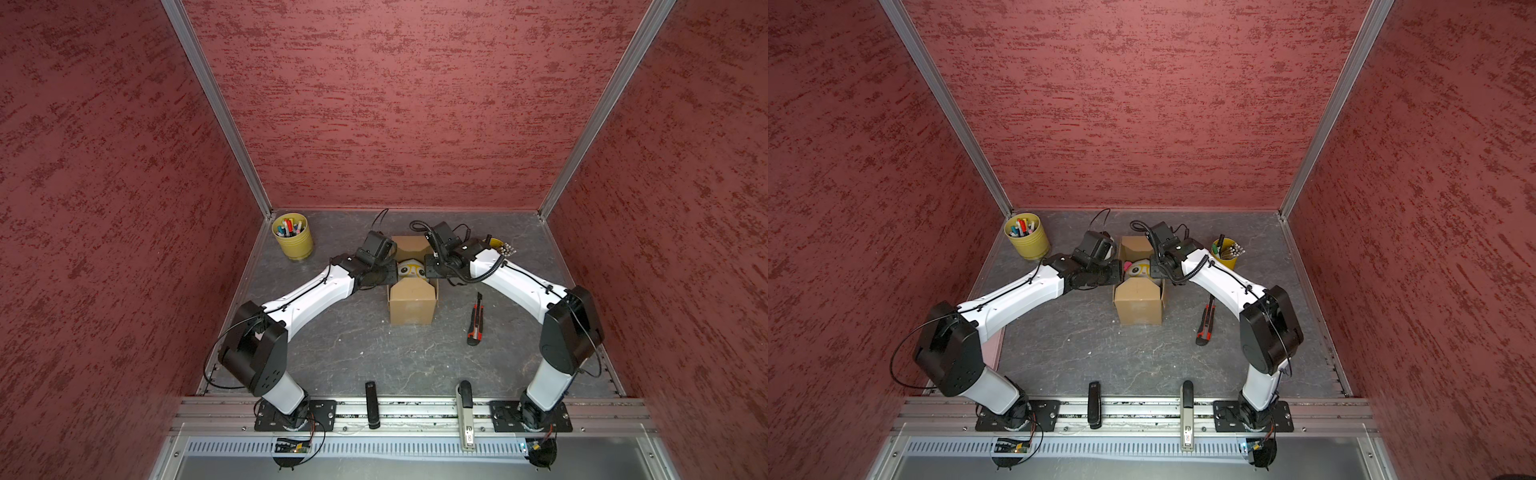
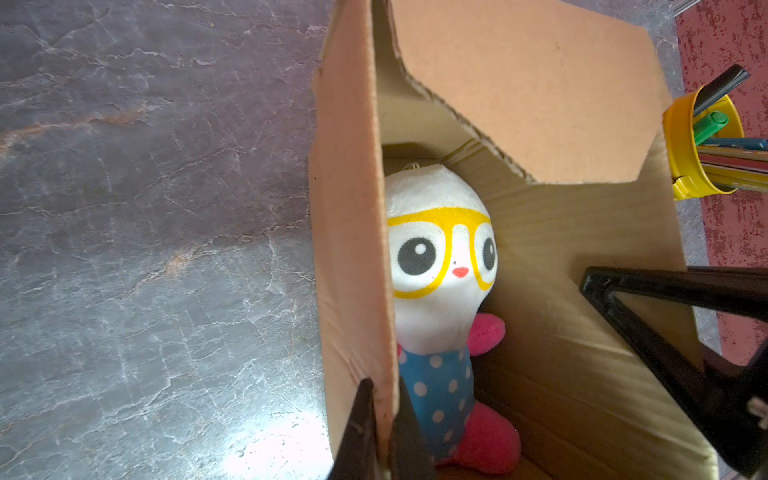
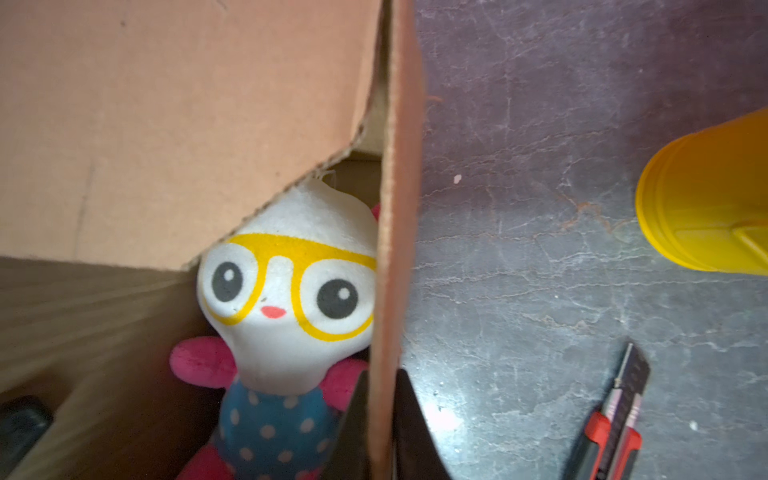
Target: Unpack the express box
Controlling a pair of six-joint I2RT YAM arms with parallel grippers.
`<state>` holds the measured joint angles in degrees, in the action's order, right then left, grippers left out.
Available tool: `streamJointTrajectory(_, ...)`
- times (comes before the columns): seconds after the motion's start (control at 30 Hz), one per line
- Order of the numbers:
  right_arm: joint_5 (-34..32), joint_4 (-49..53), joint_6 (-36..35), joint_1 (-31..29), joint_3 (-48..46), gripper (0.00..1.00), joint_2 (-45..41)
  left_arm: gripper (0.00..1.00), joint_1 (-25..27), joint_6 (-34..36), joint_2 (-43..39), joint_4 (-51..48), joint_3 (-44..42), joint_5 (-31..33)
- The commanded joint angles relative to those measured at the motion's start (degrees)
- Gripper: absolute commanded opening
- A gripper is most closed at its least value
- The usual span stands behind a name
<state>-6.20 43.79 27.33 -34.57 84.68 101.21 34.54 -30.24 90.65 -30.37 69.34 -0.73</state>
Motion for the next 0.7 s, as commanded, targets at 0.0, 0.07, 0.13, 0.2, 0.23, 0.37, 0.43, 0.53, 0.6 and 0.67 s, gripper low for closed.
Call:
streamJointTrajectory(0.0, 1.1, 0.8, -0.5, -0.1, 2.1, 0.34, 0.2, 0.00, 0.3, -1.4, -1.9, 2.6, -1.3, -2.8)
streamJointTrajectory(0.07, 0.9, 1.5, -0.2, -0.1, 2.9, 0.48, -0.9, 0.00, 0.3, -2.0, -2.6, 2.3, -1.7, -1.5)
streamJointTrajectory(0.13, 1.0, 1.6, -0.2, -0.2, 3.4, 0.55, -2.4, 0.00, 0.3, -2.8, -3.5, 2.3, -2.3, -0.5)
streamJointTrajectory(0.2, 0.8, 2.0, -0.1, -0.3, 3.9, 0.59, -4.5, 0.00, 0.3, -3.6, -4.6, 2.2, -3.1, 0.6)
streamJointTrajectory(0.23, 0.7, 2.3, -0.2, -0.4, 4.1, 0.61, -5.7, 0.00, 0.4, -4.2, -5.3, 2.0, -3.3, 1.3)
streamJointTrajectory(0.37, 0.2, 2.4, -0.5, -0.4, 4.2, 0.66, -10.4, 0.00, 1.6, -6.0, -7.9, 0.0, -3.7, 5.6)
streamJointTrajectory(0.43, 0.5, 2.1, -1.0, -0.4, 3.8, 0.68, -13.1, 0.00, 2.5, -6.6, -8.9, -1.5, -3.4, 8.1)
streamJointTrajectory(0.53, 0.7, 1.6, -2.0, -0.4, 2.9, 0.70, -16.7, 0.00, 3.9, -8.3, -9.5, -5.4, -2.0, 12.3)
streamJointTrajectory(0.6, 1.0, 1.3, -3.0, -0.4, 1.9, 0.72, -18.9, 0.00, 4.9, -9.9, -9.4, -8.9, -0.6, 15.8)
streamJointTrajectory(0.67, 1.4, 0.9, -4.1, -0.5, 0.7, 0.74, -21.1, 0.00, 6.2, -11.6, -9.6, -11.9, 0.4, 19.1)
